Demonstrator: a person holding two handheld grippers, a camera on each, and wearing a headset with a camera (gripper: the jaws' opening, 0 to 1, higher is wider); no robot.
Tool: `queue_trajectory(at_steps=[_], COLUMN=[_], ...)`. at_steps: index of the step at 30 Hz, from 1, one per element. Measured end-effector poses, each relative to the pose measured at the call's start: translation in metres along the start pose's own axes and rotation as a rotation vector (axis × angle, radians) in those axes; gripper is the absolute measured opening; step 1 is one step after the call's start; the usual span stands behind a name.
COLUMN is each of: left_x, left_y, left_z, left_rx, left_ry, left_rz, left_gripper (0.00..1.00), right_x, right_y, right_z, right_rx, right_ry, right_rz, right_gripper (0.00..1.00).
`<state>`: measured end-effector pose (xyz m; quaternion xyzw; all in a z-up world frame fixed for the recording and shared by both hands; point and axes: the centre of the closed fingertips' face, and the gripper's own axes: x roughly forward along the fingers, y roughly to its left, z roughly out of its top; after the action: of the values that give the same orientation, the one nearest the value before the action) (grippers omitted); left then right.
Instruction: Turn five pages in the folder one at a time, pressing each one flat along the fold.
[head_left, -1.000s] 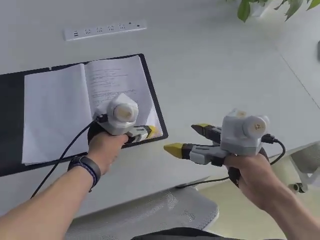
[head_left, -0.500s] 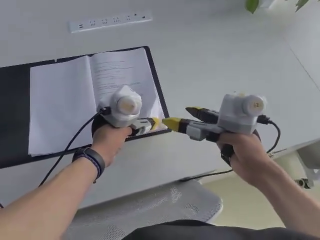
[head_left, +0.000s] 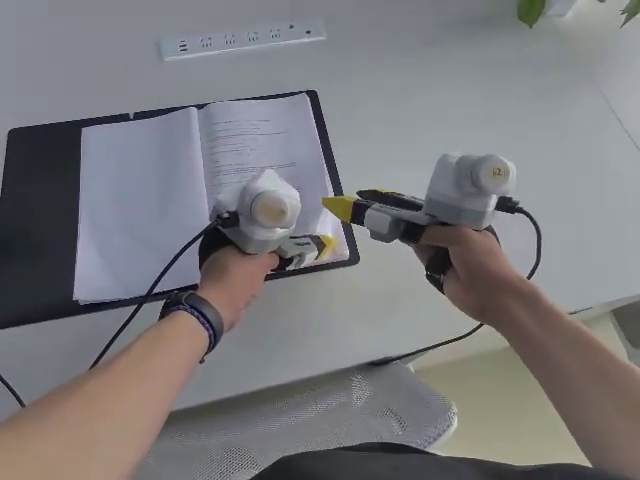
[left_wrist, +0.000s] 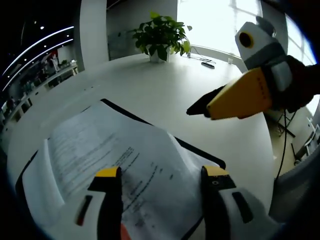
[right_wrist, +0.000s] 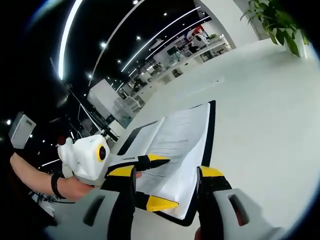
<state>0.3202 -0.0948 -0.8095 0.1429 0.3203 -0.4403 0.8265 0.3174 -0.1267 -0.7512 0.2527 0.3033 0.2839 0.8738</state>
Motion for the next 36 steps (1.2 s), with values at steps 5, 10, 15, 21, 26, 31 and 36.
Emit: queue_trajectory(at_steps=[5, 10, 15, 21, 26, 31, 36], left_x=[0.0, 0.0, 0.0, -0.001, -0.001, -0.006, -0.012], left_y=[0.0, 0.0, 0.0, 0.0, -0.002, -0.005, -0.008], left_z=[0.0, 0.0, 0.0, 0.0, 0.001, 0.005, 0.008], left_rx=[-0.001, -0.003, -0.004, -0.002, -0.014, -0.033, -0.031], left_ry=[0.0, 0.001, 0.002, 0.004, 0.007, -0.001, -0.01], left_rz=[0.0, 0.0, -0.001, -0.007, -0.02, -0.03, -0.037], left_gripper=[0.65, 0.65, 0.65, 0.65, 0.69, 0.72, 0.74], right_x=[0.01, 0.021, 0.028, 0.028, 0.026, 0.026, 0.026], right_y=[0.006, 0.014, 0.013, 0.015, 0.011, 0.013, 0.016], right_z=[-0.006, -0.008, -0.019, -0.022, -0.017, -0.012, -0.011], right_rx=[0.03, 0.058, 0.088, 0.113, 0.178, 0.176, 0.181], right_ry=[0.04, 0.041, 0.07, 0.051, 0.033, 0.026, 0.027], right_rz=[0.007, 0.04, 0.038, 0.039, 0.031, 0.035, 0.039], right_gripper=[0.42, 0.37, 0.34, 0.18, 0.11, 0.04, 0.02])
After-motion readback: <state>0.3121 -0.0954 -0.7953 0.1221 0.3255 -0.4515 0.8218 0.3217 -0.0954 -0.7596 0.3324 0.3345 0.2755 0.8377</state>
